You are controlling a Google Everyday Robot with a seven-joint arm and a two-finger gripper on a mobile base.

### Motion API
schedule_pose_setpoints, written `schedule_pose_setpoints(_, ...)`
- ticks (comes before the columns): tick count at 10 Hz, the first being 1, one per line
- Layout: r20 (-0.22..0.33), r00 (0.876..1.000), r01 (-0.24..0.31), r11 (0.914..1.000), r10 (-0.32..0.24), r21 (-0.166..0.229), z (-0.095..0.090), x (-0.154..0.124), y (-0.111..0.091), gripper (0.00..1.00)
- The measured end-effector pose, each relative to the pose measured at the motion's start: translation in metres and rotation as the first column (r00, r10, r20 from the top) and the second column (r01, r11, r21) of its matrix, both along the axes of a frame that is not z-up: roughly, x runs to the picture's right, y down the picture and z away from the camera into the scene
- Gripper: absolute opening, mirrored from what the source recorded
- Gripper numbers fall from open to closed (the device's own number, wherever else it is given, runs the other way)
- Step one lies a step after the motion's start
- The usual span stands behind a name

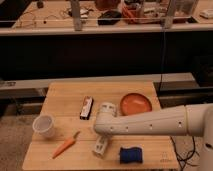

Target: Place the bottle in the ceramic bowl

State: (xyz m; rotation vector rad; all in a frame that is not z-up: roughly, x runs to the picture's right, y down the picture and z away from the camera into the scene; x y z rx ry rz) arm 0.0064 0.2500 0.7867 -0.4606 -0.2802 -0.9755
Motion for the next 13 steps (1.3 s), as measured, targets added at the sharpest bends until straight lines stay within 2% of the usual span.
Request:
schedule_pose_setpoints(2,-0.004,1.0,-0.016,0.9998,0.016,0.007,-0.006,0.0,-0.009,0.03)
schedule_pose_setpoints(3,-0.006,1.0,-0.017,0.9998,0.017,0.008,-0.007,0.002,-0.011,0.0)
schedule_pose_setpoints(6,-0.007,1.0,-0.008,1.0,0.008,0.005,-0.002,0.003,-0.005,0.0)
schedule_pose_setpoints(9,-0.009,1.0,-0.025,0.9996,0.025,0.011,-0.012,0.005,-0.016,0.0)
schedule_pose_setpoints(13,-0.012,1.0,-0.014,0.9998,0.014,0.012,-0.01,0.009,-0.013,0.0)
